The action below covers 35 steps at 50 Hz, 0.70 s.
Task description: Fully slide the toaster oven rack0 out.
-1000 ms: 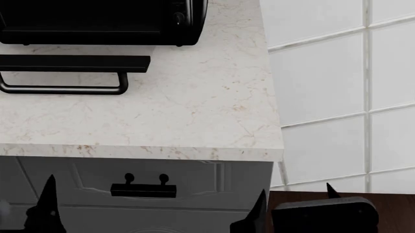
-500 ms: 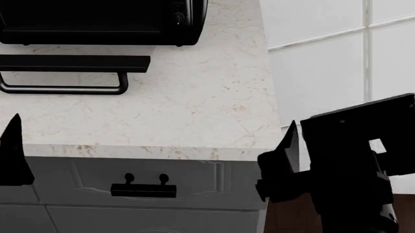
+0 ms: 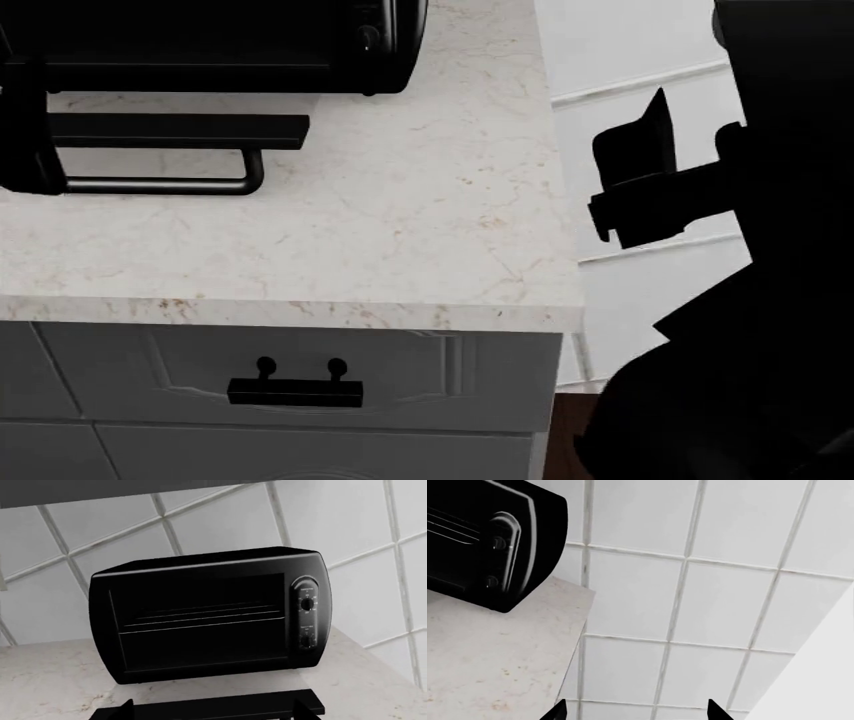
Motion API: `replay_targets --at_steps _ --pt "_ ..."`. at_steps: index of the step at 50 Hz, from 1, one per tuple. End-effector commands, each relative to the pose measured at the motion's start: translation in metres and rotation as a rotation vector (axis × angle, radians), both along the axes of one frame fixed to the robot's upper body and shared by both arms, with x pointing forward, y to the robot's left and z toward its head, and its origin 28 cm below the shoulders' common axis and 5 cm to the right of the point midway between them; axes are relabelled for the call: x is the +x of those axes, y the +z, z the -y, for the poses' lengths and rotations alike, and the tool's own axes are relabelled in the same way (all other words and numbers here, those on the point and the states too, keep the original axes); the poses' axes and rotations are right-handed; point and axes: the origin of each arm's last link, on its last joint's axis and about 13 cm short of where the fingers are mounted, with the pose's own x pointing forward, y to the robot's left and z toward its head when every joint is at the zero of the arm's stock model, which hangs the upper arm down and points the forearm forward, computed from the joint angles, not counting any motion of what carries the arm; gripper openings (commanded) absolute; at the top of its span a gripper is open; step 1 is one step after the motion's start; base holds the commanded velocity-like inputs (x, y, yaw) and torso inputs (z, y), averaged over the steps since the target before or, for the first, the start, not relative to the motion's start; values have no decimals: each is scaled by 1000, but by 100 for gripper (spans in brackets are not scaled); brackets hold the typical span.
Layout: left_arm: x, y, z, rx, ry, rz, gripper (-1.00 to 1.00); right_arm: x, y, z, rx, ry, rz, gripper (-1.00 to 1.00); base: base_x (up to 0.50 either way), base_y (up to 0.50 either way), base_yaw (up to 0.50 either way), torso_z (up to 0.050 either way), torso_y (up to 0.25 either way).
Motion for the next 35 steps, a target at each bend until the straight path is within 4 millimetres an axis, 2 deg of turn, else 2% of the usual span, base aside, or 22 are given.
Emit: replay_targets --at_steps 1,3,6,12,14,17,23,24,35 --pt "8 31 -5 4 -13 17 100 12 18 8 30 -4 -1 100 0 0 0 0 0" --pt "7 21 -1 5 -15 16 100 11 18 8 35 0 3 100 301 -104 0 0 0" --pt "7 27 -2 0 -18 14 100 12 19 8 30 -1 0 100 500 -201 0 0 0" --pt "3 21 -7 -29 -21 3 100 13 19 2 19 22 -6 100 499 -181 0 0 0" --pt "5 24 -7 -35 -16 2 100 13 18 0 11 26 -11 100 246 -6 0 0 0" --pt "4 18 -10 -43 -10 0 100 15 20 -1 -1 32 -15 100 268 0 0 0 0" --pt "6 22 -11 -51 -8 -6 100 18 18 -3 0 40 -31 100 500 0 0 0 0" --pt "5 17 -10 -52 -7 -7 100 18 18 -3 -2 40 -32 100 500 0 0 0 0" --pt "3 14 -9 -48 -12 -12 100 17 9 -2 13 45 -48 100 500 0 0 0 0"
